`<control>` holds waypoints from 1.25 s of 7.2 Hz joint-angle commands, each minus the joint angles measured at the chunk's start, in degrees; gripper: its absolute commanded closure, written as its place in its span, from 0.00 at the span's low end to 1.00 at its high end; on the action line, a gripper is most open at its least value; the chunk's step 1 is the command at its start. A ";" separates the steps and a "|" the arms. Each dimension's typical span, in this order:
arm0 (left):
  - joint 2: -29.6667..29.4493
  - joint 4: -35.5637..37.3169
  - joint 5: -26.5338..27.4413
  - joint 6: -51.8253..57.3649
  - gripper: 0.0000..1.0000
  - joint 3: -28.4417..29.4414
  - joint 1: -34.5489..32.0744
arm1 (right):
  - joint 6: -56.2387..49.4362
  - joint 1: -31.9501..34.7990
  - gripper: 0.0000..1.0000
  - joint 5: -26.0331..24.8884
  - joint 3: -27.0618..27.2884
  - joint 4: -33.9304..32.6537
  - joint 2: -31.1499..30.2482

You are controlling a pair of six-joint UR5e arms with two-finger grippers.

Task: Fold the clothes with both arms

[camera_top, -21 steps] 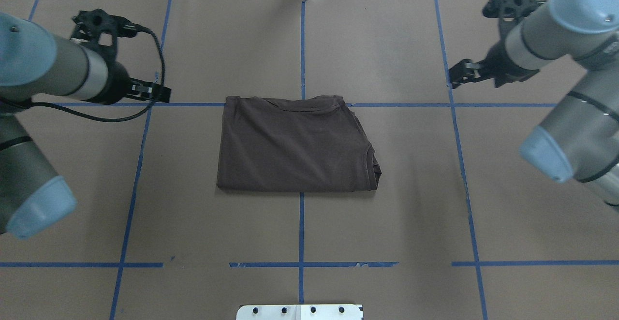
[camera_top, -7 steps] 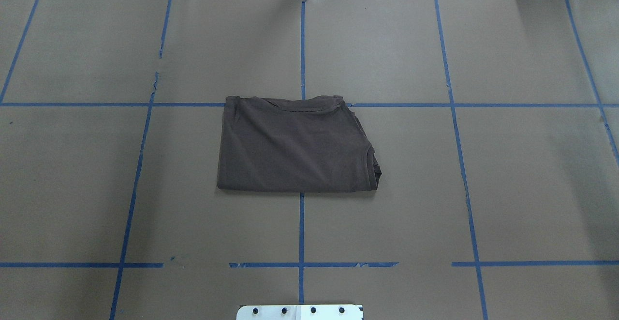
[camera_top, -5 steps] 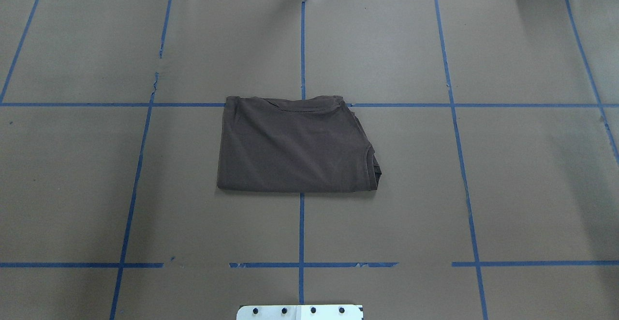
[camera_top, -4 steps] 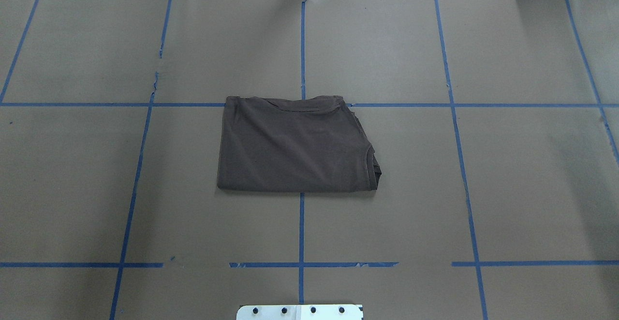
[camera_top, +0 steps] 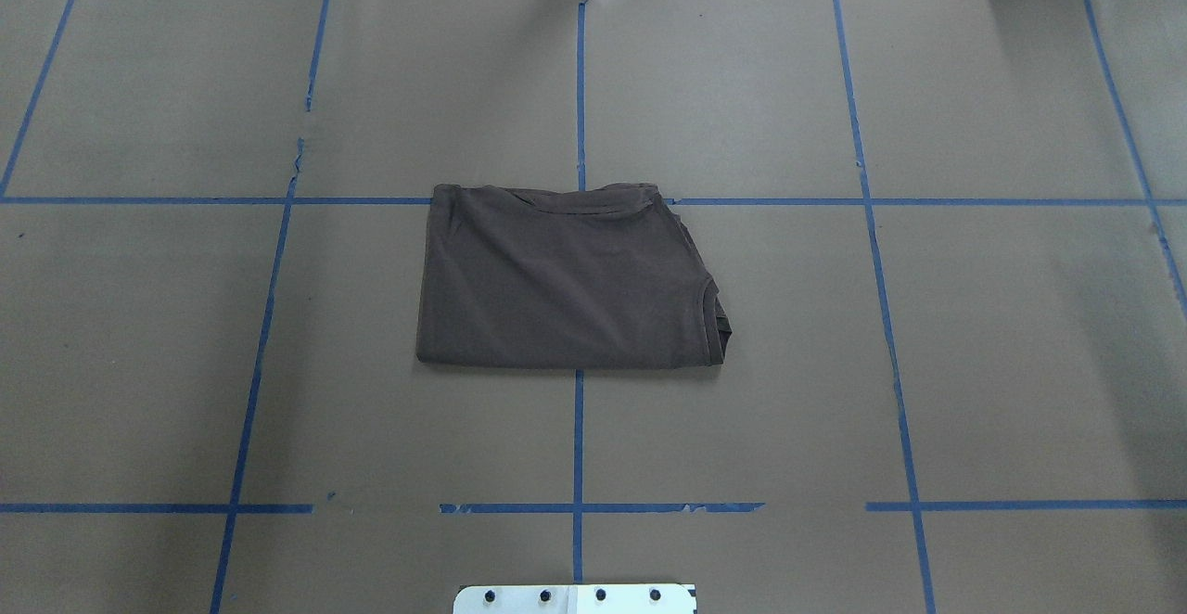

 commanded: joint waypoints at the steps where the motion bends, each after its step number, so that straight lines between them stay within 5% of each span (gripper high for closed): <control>1: 0.13 0.00 -0.09 -0.01 0.00 -0.25 0.01 | 0.06 -0.01 0.00 0.22 -0.02 -0.06 0.00; 9: 0.83 0.35 -0.09 -0.01 0.00 0.45 0.01 | -0.03 -0.01 0.00 0.75 0.07 -0.06 -0.53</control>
